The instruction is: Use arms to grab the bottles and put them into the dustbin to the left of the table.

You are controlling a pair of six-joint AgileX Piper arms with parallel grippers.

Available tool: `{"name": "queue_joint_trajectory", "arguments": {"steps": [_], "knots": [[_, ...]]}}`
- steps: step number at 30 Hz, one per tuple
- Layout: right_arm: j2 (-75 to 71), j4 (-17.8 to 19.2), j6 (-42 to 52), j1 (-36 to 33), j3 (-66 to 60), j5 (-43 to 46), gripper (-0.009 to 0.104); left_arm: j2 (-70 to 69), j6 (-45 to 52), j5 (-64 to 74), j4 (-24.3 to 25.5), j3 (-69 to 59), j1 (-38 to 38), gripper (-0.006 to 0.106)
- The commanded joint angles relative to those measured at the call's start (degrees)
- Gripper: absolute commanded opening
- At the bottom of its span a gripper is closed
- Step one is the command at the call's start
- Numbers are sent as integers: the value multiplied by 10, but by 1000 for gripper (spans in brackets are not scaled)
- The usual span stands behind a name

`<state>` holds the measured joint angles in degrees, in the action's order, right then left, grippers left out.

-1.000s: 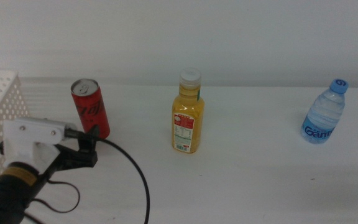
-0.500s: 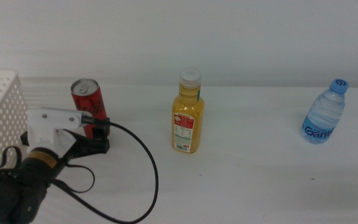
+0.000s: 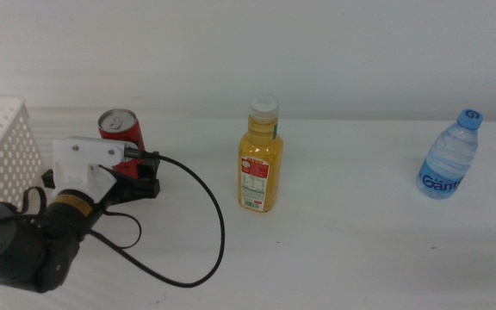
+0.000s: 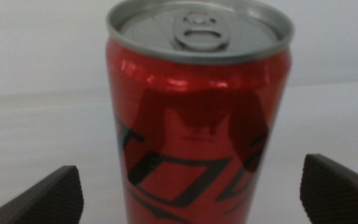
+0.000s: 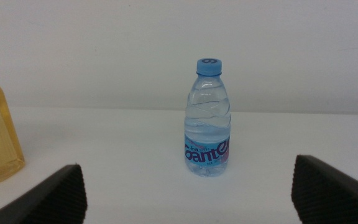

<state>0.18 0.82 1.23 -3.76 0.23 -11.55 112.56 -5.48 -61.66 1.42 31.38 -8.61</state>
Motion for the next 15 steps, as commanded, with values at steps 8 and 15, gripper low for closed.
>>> {"name": "queue_joint_trajectory", "arguments": {"steps": [8, 15], "knots": [[-18, 3, 1, 4, -24, 5, 88, 39, -5, 3, 1, 42, -6, 94], [-18, 3, 1, 4, -24, 5, 88, 66, -5, 3, 1, 70, -6, 94]]}}
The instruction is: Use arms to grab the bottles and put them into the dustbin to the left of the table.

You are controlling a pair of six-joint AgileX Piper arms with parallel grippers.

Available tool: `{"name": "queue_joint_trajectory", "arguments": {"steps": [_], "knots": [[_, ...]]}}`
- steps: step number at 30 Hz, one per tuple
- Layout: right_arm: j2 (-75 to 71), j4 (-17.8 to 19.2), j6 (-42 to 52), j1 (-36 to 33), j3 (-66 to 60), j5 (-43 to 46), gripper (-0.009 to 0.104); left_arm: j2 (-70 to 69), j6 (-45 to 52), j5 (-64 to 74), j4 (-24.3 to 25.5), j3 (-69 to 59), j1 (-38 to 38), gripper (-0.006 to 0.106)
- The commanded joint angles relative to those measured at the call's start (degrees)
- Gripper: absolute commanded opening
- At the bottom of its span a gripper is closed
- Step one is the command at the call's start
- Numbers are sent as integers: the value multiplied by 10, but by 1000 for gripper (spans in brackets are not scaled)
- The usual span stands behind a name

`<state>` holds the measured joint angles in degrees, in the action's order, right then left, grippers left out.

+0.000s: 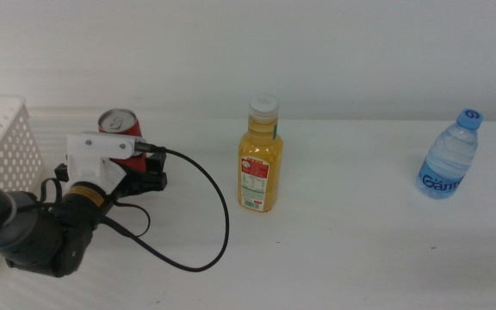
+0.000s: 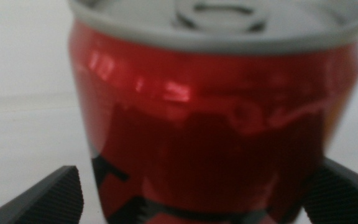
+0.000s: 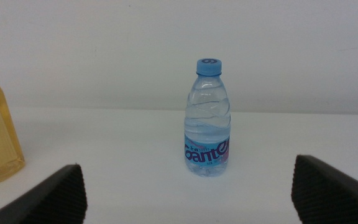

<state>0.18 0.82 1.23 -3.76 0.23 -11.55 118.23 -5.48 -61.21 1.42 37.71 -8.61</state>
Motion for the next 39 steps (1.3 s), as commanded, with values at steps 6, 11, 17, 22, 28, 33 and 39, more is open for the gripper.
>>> {"name": "queue_joint_trajectory", "arguments": {"steps": [6, 11, 17, 22, 28, 33, 39], "knots": [[-18, 3, 1, 4, -24, 5, 88, 28, 1, -6, 1, 27, -6, 94], [-18, 3, 1, 4, -24, 5, 88, 29, 13, -16, -11, 28, -6, 94], [-18, 3, 1, 4, -24, 5, 88, 29, 26, -13, -29, 35, -6, 94], [-18, 3, 1, 4, -24, 5, 88, 33, 26, -1, -29, 49, -6, 91], [-18, 3, 1, 4, -24, 5, 88, 34, 26, 41, -28, 56, -6, 61], [-18, 3, 1, 4, -24, 5, 88, 34, 24, 67, -29, 56, -6, 22], [-18, 3, 1, 4, -24, 5, 88, -95, 20, 145, -30, -2, -6, -2]]}}
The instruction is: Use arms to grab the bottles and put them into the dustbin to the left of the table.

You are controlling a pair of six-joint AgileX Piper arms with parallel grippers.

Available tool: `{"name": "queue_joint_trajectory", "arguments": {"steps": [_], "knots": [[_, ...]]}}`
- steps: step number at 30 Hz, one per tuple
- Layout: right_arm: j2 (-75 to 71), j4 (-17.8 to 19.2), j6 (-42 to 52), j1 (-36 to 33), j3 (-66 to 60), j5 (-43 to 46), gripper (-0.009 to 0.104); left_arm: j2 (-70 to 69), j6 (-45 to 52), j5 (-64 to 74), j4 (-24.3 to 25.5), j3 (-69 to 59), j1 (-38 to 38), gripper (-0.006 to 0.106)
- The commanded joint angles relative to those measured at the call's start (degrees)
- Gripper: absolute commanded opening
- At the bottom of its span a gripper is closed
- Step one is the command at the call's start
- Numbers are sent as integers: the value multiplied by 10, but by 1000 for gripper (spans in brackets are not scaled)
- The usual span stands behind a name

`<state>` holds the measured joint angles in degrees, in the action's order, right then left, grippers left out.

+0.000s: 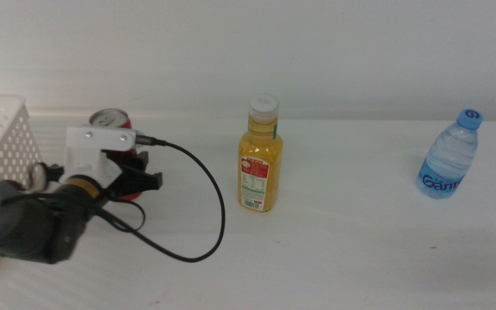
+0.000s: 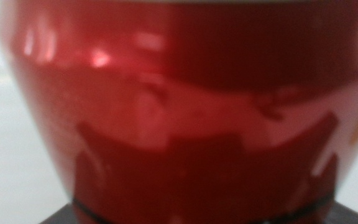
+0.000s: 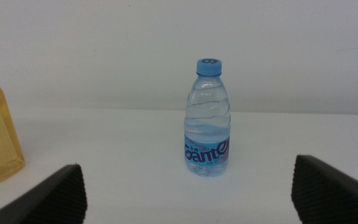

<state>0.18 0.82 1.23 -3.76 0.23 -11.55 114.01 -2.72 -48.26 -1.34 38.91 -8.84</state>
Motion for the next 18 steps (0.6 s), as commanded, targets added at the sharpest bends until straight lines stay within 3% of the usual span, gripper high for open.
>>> {"name": "queue_joint_trajectory", "arguments": {"steps": [1, 5, 10, 18], "knots": [[-18, 3, 1, 4, -24, 5, 88, -93, -7, 65, 3, -26, -3, -2], [-18, 3, 1, 4, -24, 5, 88, -277, -8, 340, 31, -37, -3, -2], [-18, 3, 1, 4, -24, 5, 88, -436, -5, 611, 31, -3, -3, -2], [-18, 3, 1, 4, -24, 5, 88, -450, 74, 1020, 52, 168, 25, -2]]}}
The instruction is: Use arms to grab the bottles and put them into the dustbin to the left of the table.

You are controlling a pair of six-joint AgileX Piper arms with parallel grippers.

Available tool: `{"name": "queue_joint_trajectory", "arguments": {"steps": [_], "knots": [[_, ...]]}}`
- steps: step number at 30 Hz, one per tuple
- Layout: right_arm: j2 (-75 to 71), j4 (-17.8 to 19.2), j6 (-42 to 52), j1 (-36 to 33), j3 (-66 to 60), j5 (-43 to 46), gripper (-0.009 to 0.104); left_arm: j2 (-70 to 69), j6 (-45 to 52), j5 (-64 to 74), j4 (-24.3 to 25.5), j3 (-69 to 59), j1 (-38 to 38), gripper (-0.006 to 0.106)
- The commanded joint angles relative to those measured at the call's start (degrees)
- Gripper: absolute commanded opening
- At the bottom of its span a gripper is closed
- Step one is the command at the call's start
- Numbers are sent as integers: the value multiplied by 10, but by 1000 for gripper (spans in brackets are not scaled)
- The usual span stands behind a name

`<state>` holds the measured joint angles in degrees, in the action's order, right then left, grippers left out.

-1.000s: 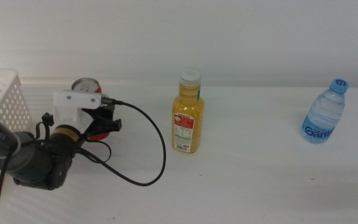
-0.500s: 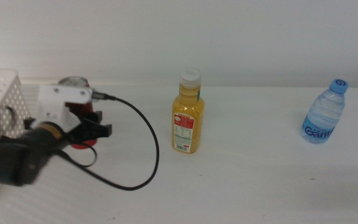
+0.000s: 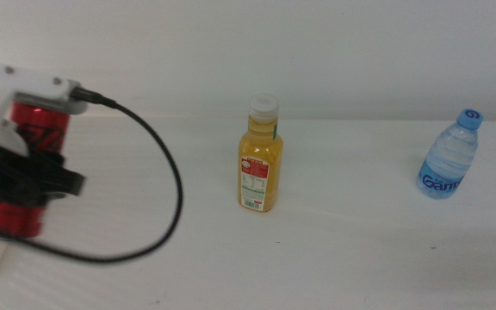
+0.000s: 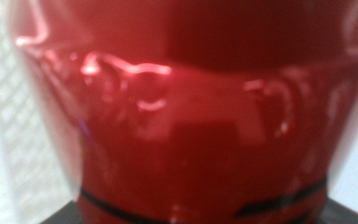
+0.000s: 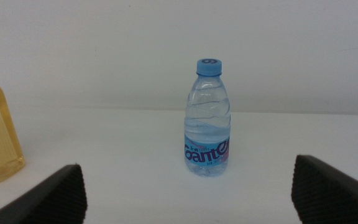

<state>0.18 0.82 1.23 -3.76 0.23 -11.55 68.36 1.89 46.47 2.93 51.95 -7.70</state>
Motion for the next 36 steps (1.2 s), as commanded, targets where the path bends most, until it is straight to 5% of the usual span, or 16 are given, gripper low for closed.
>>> {"name": "queue_joint_trajectory", "arguments": {"steps": [1, 12, 27, 31, 36], "knots": [[-18, 3, 1, 4, -24, 5, 88, 18, 51, 103, 11, 63, 30, -2], [-18, 3, 1, 4, -24, 5, 88, 231, 225, 233, -22, 310, 277, -2], [-18, 3, 1, 4, -24, 5, 88, 389, 243, 175, 19, 357, 322, 0], [-18, 3, 1, 4, -24, 5, 88, 402, 252, 181, 16, 357, 322, 14], [-18, 3, 1, 4, -24, 5, 88, 407, 264, 185, 12, 356, 322, 61]]}}
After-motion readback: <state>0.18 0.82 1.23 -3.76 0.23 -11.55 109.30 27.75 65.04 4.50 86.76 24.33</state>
